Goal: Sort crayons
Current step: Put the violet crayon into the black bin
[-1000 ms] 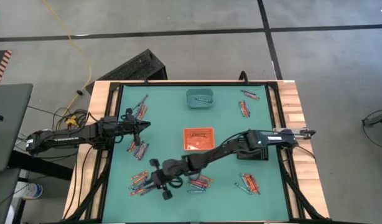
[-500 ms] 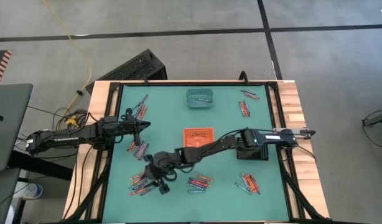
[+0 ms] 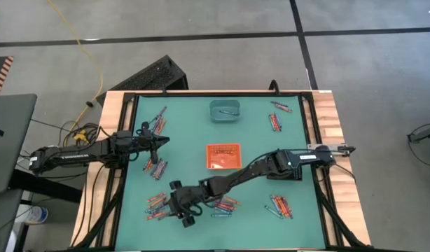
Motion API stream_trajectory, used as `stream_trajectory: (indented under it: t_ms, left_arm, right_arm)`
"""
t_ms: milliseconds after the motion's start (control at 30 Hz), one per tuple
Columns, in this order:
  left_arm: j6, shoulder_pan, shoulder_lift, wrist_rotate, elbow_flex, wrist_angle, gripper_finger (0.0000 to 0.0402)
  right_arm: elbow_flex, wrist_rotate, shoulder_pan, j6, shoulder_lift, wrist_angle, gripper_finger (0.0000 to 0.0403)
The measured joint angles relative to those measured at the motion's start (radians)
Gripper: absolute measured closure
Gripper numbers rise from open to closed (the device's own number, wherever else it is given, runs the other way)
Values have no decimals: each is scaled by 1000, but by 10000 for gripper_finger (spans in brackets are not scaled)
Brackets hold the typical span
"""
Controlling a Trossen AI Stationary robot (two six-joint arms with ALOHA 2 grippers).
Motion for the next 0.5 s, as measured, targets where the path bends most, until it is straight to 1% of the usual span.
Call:
stream_trajectory:
  t_ms: [100,300,500]
  left_arm:
    - [0,0,0,0,0,0,384]
    - [0,0,0,0,0,0,384]
    - [0,0,-3,0,0,1,384]
  right_arm:
    - [2,33,15,33,-4,2,208]
    - [2,44,31,51,1,1,217]
    - [2,83,53,65,80,135,225]
